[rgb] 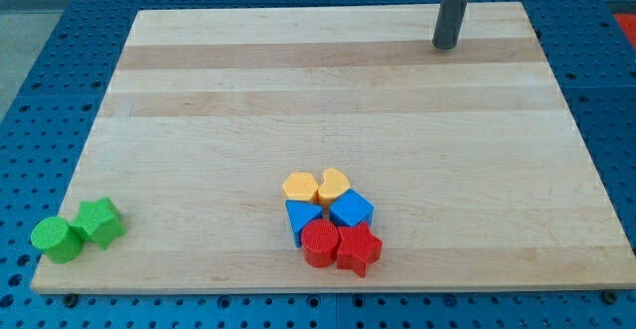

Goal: Point your arm towards center

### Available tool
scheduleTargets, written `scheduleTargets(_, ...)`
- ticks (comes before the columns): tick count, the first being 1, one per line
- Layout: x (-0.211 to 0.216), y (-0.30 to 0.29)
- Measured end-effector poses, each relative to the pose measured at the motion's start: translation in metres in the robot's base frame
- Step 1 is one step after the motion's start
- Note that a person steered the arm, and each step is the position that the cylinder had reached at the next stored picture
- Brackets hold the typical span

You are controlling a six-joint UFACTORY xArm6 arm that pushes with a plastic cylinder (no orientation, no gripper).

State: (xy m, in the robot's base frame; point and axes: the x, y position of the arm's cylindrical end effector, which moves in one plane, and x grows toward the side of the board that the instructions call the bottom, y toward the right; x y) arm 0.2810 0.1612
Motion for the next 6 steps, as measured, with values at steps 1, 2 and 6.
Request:
scheduleTargets(1, 0.004, 0.019)
scheduleTargets(2, 0.043, 0.057)
scheduleTargets(6, 0.113, -0.147)
